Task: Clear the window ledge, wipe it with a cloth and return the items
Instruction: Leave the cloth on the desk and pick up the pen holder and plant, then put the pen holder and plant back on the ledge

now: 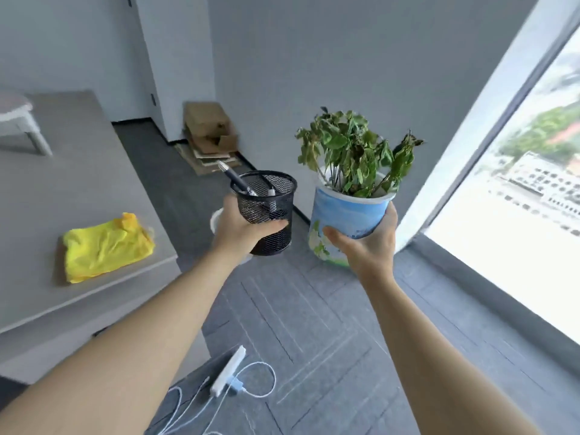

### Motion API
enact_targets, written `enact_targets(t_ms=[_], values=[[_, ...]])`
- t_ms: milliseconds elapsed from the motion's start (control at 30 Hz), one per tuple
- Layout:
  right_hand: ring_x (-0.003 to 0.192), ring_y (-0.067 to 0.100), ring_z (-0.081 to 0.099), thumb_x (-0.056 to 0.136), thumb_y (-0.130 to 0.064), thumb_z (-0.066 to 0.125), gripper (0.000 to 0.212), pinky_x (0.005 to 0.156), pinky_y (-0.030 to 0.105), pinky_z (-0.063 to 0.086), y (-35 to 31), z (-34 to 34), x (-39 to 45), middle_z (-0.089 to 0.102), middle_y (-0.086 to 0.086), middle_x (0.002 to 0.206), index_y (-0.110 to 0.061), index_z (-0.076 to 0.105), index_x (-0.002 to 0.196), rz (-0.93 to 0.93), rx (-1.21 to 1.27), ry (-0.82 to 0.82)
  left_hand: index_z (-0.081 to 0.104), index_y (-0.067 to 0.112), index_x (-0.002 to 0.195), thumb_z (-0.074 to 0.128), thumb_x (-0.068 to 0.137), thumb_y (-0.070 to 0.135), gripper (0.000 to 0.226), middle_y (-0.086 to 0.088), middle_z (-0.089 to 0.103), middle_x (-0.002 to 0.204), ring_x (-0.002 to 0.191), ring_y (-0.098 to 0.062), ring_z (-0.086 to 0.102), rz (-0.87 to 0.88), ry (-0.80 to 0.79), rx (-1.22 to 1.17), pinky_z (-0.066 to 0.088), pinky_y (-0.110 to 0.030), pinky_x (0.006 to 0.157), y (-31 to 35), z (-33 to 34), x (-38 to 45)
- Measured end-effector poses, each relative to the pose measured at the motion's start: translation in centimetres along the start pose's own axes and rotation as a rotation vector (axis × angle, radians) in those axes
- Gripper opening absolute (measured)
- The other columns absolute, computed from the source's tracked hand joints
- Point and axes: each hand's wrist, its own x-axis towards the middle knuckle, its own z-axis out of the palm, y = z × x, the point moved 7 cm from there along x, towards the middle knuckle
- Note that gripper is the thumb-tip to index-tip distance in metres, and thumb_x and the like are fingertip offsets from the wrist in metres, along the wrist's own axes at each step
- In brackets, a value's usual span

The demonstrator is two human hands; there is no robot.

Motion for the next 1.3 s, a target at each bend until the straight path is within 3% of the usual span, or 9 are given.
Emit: enact_targets(t_ms=[100,167,300,467,667,733,933,1100,1300], values=[[0.110,0.020,0.049,0.040,-0.043,0.078,0.101,0.092,0.039,0.050,1.8,-9.1,0.7,0.048,0.003,0.119,-0.017,0.036,0.127,0.042,-0.055,0.149,0.045,0.015,0.106,0.083,0.043,0.030,0.075,-0.002,0.060,0.107,0.101,-0.019,0.056,0.005,-0.120,-0.024,0.045,-0.035,0.091,1.7,9.1,-0.6],[0.110,0.020,0.049,0.042,-0.038,0.081,0.097,0.092,0.044,0.050,3.0,-14.6,0.9,0.048,0.003,0.118,-0.018,0.036,0.126,0.068,-0.066,0.251,0.043,0.018,0.103,0.083,0.046,0.031,0.071,0.000,0.057,0.108,0.102,-0.017,0.053,0.017,-0.213,-0.003,0.041,-0.032,0.088,2.7,14.9,-1.1],[0.108,0.021,0.049,0.045,-0.030,0.082,0.095,0.088,0.046,0.053,5.9,-24.1,1.5,0.047,0.007,0.119,-0.017,0.034,0.126,0.135,-0.092,0.426,0.041,0.009,0.114,0.080,0.061,0.021,0.067,0.000,0.050,0.108,0.102,-0.016,0.047,0.046,-0.369,0.031,0.037,-0.029,0.083,4.1,25.7,-1.4],[0.110,0.025,0.050,0.038,-0.043,0.079,0.103,0.081,0.050,0.055,10.4,-34.3,3.7,0.046,0.008,0.120,-0.017,0.033,0.126,0.181,-0.172,0.607,0.041,0.010,0.116,0.081,0.057,0.026,0.073,-0.001,0.053,0.112,0.103,-0.017,0.049,0.076,-0.560,0.041,0.038,-0.029,0.083,4.3,39.5,-0.4],[0.111,0.026,0.049,0.041,-0.032,0.082,0.099,0.082,0.039,0.055,14.7,-44.7,9.9,0.046,0.008,0.121,-0.015,0.034,0.126,0.191,-0.240,0.754,0.047,0.012,0.113,0.081,0.044,0.041,0.082,-0.002,0.061,0.111,0.102,-0.020,0.057,0.073,-0.751,0.060,0.045,-0.026,0.077,5.1,55.3,3.4],[0.110,0.025,0.049,0.044,-0.028,0.081,0.097,0.078,0.029,0.053,15.5,-47.9,11.9,0.044,0.006,0.118,-0.012,0.034,0.127,0.182,-0.260,0.798,0.047,0.014,0.113,0.078,0.037,0.047,0.089,-0.003,0.062,0.112,0.104,-0.021,0.058,0.080,-0.780,0.055,0.048,-0.034,0.087,5.8,59.9,4.8],[0.113,0.026,0.048,0.038,-0.041,0.076,0.103,0.087,0.041,0.053,18.6,-56.1,16.2,0.044,0.009,0.124,-0.012,0.033,0.128,0.187,-0.273,0.934,0.046,0.016,0.114,0.077,0.032,0.051,0.094,-0.004,0.061,0.115,0.106,-0.022,0.057,0.092,-0.877,0.073,0.048,-0.045,0.096,6.5,72.0,7.0],[0.113,0.025,0.049,0.038,-0.039,0.077,0.098,0.088,0.044,0.053,23.6,-62.8,19.6,0.045,0.009,0.124,-0.018,0.034,0.123,0.215,-0.273,0.988,0.044,0.011,0.115,0.084,0.052,0.031,0.078,-0.002,0.057,0.114,0.106,-0.020,0.053,0.084,-0.906,0.085,0.042,-0.032,0.089,5.5,81.7,7.6],[0.116,0.022,0.046,0.038,-0.039,0.079,0.104,0.094,0.043,0.050,32.3,-72.2,24.5,0.042,0.008,0.127,-0.015,0.032,0.128,0.284,-0.265,0.981,0.044,0.011,0.116,0.085,0.051,0.026,0.079,-0.004,0.056,0.119,0.107,-0.019,0.052,0.072,-0.877,0.089,0.040,-0.030,0.090,2.9,94.9,8.0]])
